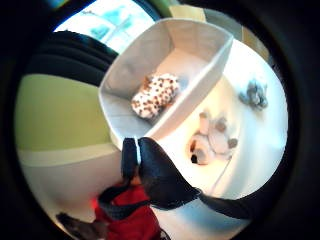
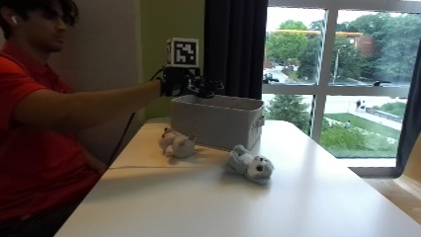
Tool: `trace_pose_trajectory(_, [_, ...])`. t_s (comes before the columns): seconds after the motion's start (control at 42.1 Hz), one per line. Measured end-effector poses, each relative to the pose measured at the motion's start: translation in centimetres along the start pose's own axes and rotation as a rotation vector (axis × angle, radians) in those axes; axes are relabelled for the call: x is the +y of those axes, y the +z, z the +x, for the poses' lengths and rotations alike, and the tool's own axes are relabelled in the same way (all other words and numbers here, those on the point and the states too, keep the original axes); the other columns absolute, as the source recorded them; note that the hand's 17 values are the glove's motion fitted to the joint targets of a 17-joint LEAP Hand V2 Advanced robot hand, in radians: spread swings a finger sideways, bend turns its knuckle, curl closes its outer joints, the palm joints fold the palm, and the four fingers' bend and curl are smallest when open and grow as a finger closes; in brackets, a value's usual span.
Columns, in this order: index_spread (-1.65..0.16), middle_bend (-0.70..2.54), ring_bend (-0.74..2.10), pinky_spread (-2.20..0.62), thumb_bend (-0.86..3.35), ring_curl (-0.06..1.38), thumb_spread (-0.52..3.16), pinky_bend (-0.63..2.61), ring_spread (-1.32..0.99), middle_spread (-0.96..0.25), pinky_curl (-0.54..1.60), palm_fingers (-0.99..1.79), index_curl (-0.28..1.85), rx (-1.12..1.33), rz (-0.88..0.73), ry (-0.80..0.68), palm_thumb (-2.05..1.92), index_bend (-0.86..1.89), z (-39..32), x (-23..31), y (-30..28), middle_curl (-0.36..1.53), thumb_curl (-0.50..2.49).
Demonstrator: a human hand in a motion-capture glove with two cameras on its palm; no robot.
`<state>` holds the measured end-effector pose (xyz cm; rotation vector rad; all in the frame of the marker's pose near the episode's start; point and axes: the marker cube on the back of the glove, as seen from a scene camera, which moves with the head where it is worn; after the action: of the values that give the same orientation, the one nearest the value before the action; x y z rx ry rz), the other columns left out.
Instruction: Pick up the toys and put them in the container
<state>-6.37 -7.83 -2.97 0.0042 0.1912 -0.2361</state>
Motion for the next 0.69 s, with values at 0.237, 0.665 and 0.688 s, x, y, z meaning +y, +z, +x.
trace_pose_trajectory(0.237, [-0.34, 0.13, 0.26, 0.1, -0.09, 0.22, 1.03, 1.18, 0.06, -0.06, 0.36, -0.2, 0.3, -0.019, -0.073, 0.05, -0.11, 0.11, 1.4, 2.9, 3.9, 0.34, 0.29])
trace_pose_trajectory(0.665, [-0.34, 0.14, 0.19, 0.12, -0.09, 0.22, 1.01, 1.14, 0.06, -0.04, 0.34, -0.16, 0.25, -0.008, -0.156, 0.013, -0.11, 0.12, 0.3, 4.8, 11.2, 0.28, 0.23])
trace_pose_trajectory(0.688, [-0.34, 0.14, 0.19, 0.12, -0.09, 0.22, 1.0, 1.14, 0.07, -0.04, 0.34, -0.16, 0.25, 0.003, -0.159, 0.031, -0.11, 0.12, 0.3, 4.8, 11.6, 0.28, 0.23])
